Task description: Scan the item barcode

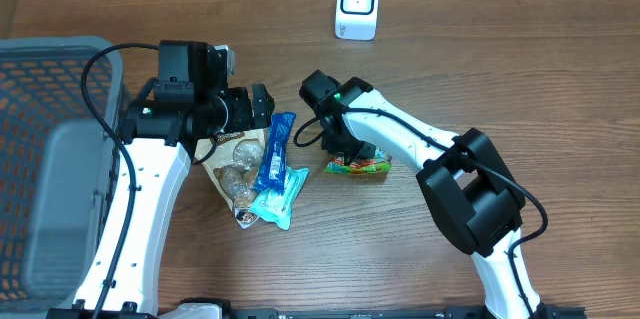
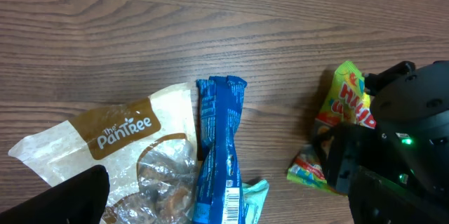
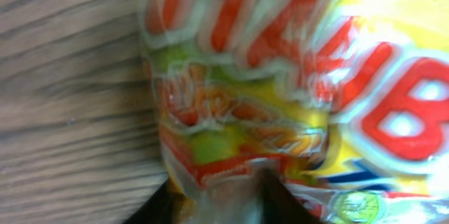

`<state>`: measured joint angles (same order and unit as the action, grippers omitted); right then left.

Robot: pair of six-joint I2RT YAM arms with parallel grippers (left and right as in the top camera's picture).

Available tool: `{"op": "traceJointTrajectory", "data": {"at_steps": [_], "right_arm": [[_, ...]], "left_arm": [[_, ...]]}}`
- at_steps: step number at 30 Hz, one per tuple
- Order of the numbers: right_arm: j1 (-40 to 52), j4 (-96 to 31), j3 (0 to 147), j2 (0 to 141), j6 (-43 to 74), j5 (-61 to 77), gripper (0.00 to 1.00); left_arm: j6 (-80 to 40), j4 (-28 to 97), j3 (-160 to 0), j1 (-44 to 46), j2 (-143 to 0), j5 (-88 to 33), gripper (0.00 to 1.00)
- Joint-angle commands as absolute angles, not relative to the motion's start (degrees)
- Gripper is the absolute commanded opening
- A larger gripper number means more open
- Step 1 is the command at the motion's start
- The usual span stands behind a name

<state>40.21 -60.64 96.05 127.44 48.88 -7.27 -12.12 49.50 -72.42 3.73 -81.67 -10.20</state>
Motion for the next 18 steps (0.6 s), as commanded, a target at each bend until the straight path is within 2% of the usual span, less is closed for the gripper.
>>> {"op": "traceJointTrajectory", "data": {"at_steps": [1,2,6,13,18], "right_arm": [[40.91,-60.77,94.15,132.79,49.54,-1.41,0.15],[40.91,-60.84,94.26,132.77,49.50,-0.05,0.08],[40.58,-62.70,96.49,132.77,45.80,5.15,0.04],[39.79,-69.87,106.43,130.96,31.44,16.56,0.04],[39.07,-68.36,107.81,125.05,26.17,22.63,0.04]], "left_arm": [[-12.47,49.43,-72.47,3.77,-82.30,-9.65,1.00],[-12.47,49.43,-72.47,3.77,-82.30,-9.65,1.00],[-12.47,49.41,-72.47,3.77,-82.30,-9.65,1.00],[-12.47,49.43,-72.47,3.77,-82.30,-9.65,1.00],[-12.45,49.43,-72.47,3.77,-82.30,-9.65,1.00]]}}
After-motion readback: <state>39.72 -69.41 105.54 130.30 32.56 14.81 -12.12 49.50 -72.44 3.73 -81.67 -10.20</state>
